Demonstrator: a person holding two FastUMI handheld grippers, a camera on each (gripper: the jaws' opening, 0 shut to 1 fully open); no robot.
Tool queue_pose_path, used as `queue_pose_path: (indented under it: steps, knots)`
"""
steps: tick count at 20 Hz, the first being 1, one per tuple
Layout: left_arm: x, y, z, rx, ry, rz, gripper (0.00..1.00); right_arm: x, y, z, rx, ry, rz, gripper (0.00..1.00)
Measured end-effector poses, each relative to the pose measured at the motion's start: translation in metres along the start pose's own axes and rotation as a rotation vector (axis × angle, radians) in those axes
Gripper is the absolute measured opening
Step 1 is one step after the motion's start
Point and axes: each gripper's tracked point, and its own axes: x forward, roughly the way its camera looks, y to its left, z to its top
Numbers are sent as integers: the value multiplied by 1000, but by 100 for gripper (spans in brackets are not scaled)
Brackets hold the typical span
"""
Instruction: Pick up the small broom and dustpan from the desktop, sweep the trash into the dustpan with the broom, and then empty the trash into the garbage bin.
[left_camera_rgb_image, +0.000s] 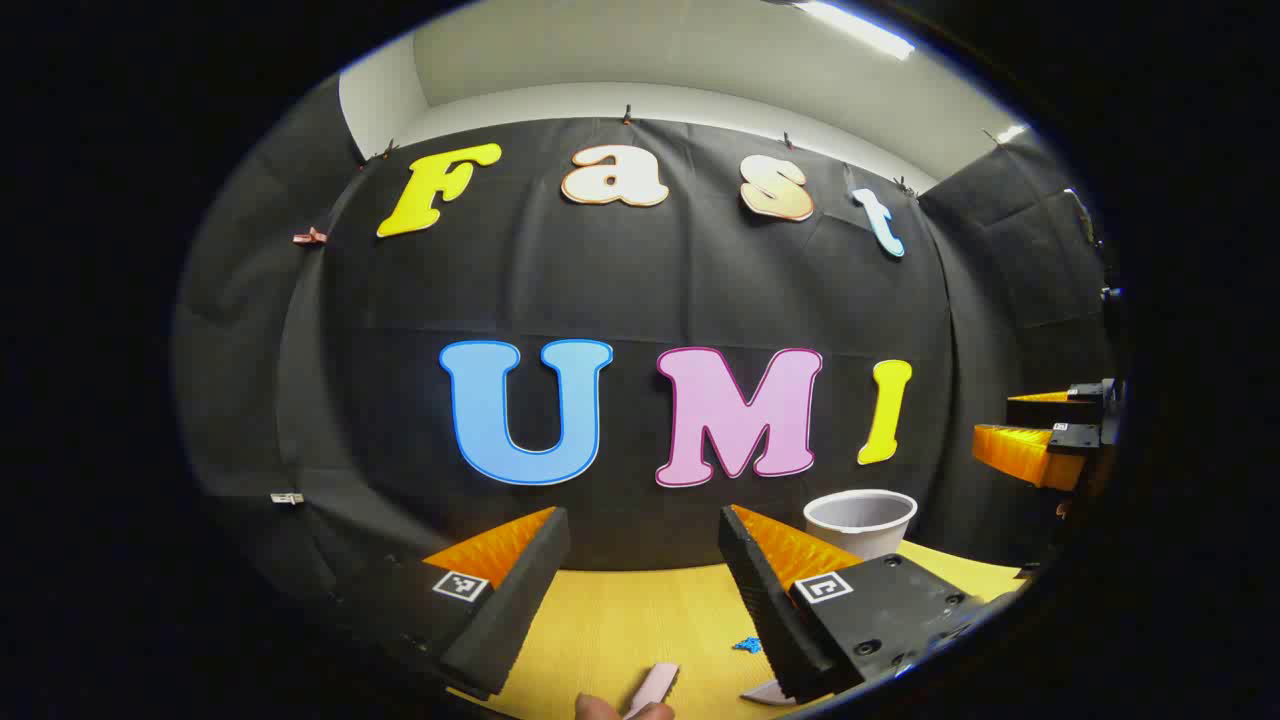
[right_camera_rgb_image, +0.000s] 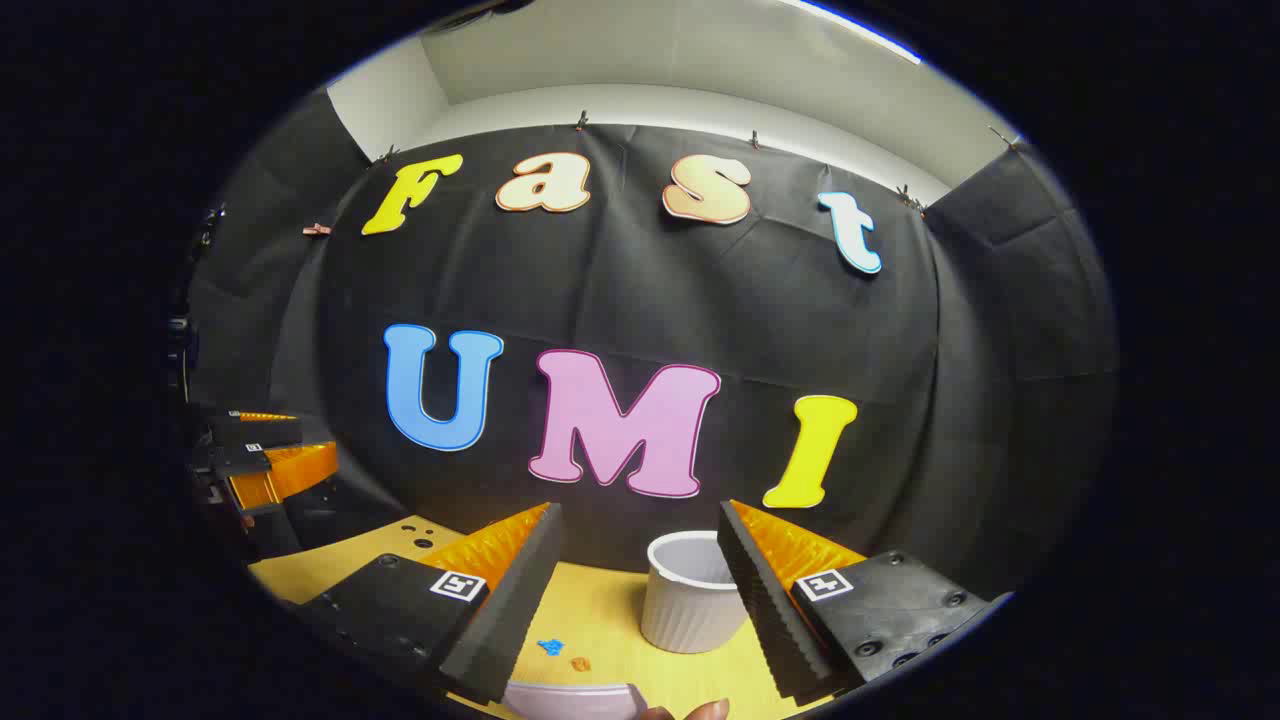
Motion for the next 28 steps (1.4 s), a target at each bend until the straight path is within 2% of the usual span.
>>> queue_pose_path:
  steps: [7, 21, 24, 28]
  knots:
    - [-9, -12, -2, -1, -4, -3, 95, -12, -6, 1, -44, -11, 8, 96]
    - [-21, -17, -12, 24, 34, 11, 95, -24, -6, -13, -22, 21, 39, 96]
    - [-23, -18, -20, 38, 50, 5, 95, -32, -1, -31, -18, 80, 81, 96]
    - [-25, -18, -31, 54, 65, -4, 95, -62, 8, -89, -18, 260, 150, 96]
